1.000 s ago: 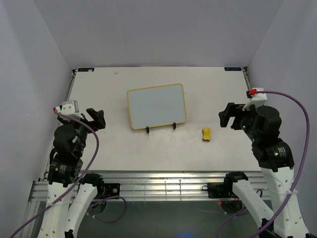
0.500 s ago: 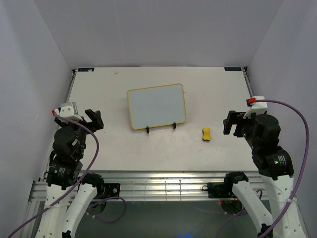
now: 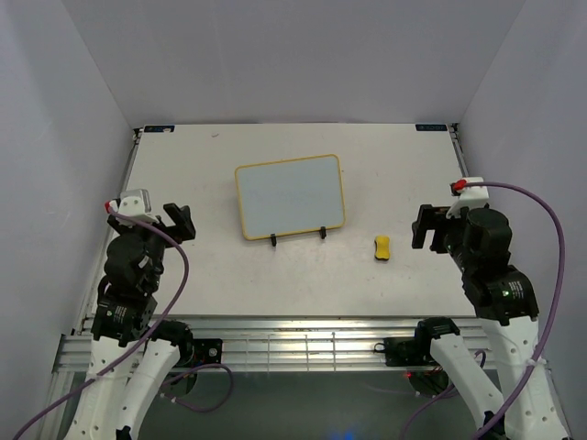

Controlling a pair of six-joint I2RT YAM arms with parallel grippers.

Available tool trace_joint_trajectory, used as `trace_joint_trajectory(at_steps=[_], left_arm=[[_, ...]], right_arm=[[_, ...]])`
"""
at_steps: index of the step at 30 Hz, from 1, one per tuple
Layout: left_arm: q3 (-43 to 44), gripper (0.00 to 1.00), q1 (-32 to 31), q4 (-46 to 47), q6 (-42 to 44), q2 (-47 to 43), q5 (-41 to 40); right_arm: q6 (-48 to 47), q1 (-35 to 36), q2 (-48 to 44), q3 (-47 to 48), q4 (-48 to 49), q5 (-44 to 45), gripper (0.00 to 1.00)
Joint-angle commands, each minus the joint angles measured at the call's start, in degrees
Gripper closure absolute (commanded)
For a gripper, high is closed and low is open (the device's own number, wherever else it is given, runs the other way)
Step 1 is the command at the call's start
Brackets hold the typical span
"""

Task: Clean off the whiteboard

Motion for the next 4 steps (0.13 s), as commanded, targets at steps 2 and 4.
trace_joint_trajectory(at_steps=[2, 4], left_arm=[[-0.7, 0.02, -0.2, 1.5, -0.1, -0.1, 1.3], [-1.3, 0.02, -0.3, 2.1, -0.7, -0.1, 0.9]], right_arm=[[-0.7, 0.3, 0.2, -0.6, 2.7, -0.2, 0.10], [-0.8, 0.2, 0.3, -0.9, 2.9, -0.7, 0.10]])
